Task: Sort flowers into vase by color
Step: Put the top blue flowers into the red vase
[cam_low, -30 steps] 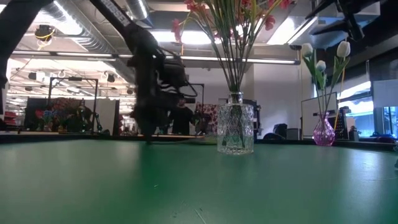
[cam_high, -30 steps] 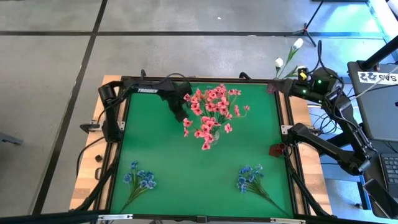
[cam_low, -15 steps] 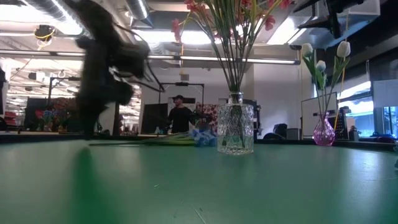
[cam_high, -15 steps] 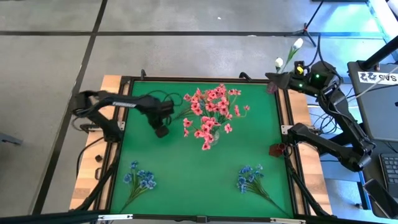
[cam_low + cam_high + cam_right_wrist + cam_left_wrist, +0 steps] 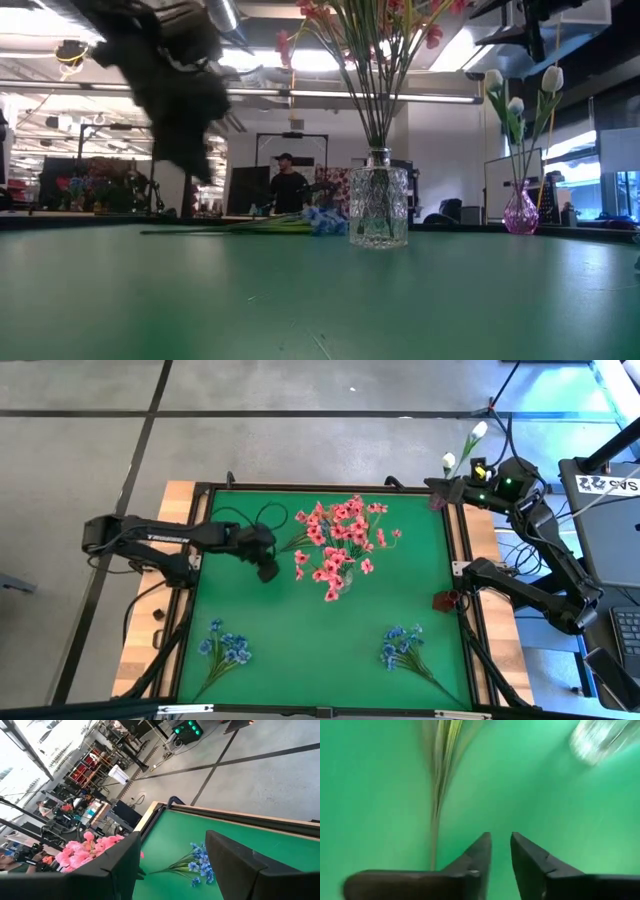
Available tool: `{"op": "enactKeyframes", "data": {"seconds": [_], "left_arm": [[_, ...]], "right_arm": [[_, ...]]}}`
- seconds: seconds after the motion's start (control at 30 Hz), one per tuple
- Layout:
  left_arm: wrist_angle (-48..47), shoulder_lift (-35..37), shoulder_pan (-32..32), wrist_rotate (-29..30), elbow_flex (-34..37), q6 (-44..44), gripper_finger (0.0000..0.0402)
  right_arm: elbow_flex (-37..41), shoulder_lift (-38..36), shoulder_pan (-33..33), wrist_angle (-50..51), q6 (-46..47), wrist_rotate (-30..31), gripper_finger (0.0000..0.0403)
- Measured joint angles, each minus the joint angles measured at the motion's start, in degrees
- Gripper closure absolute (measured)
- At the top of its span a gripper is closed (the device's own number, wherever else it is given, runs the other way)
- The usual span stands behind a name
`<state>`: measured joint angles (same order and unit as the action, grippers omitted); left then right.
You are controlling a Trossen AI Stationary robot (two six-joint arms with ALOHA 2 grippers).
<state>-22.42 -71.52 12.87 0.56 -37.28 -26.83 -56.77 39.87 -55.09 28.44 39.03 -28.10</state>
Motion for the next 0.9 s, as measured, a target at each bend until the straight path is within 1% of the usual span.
{"op": "enactKeyframes", "data": {"seconds": [0.1, 0.17, 0.23, 0.3, 0.4, 0.53, 0.7, 0.8, 0.9], "left_arm": [[9.5, -3.3, 2.8, 0.3, 0.0, 7.7, 0.029], [14.5, -6.2, 4.6, 0.5, 0.0, 9.9, 0.0265], [17.0, -9.2, 6.4, 1.9, 0.0, 10.9, 0.0244], [19.3, -12.3, 8.0, 3.2, 0.0, 11.7, 0.023], [23.8, -16.8, 9.2, 3.4, -0.1, 12.3, 0.0226], [26.6, -22.4, 8.9, 3.2, -0.1, 12.0, 0.0234], [27.2, -23.9, 7.8, 4.5, -0.2, 12.0, 0.0259], [27.1, -23.9, 6.9, 5.5, -0.2, 11.2, 0.029], [26.9, -23.9, 6.0, 6.2, -0.2, 8.6, 0.0338]], "right_arm": [[0.0, -0.1, 0.0, 0.0, 0.3, -0.7, 0.018], [0.0, 0.0, 0.0, -0.1, 1.0, -2.8, 0.018], [0.0, 0.0, 0.0, -0.1, 1.8, -4.4, 0.018], [0.0, -0.3, 0.0, 0.0, 2.3, -5.2, 0.018], [0.0, -0.7, 0.0, -0.1, 2.3, -6.0, 0.018], [0.0, -0.8, 0.0, -0.1, 2.3, -6.0, 0.018], [0.0, -0.7, 0.0, -0.9, 2.3, -6.0, 0.018], [0.0, -0.7, -0.1, -2.7, 1.7, -6.0, 0.018], [0.0, -0.7, -0.1, -5.2, 0.2, -5.0, 0.018]]}}
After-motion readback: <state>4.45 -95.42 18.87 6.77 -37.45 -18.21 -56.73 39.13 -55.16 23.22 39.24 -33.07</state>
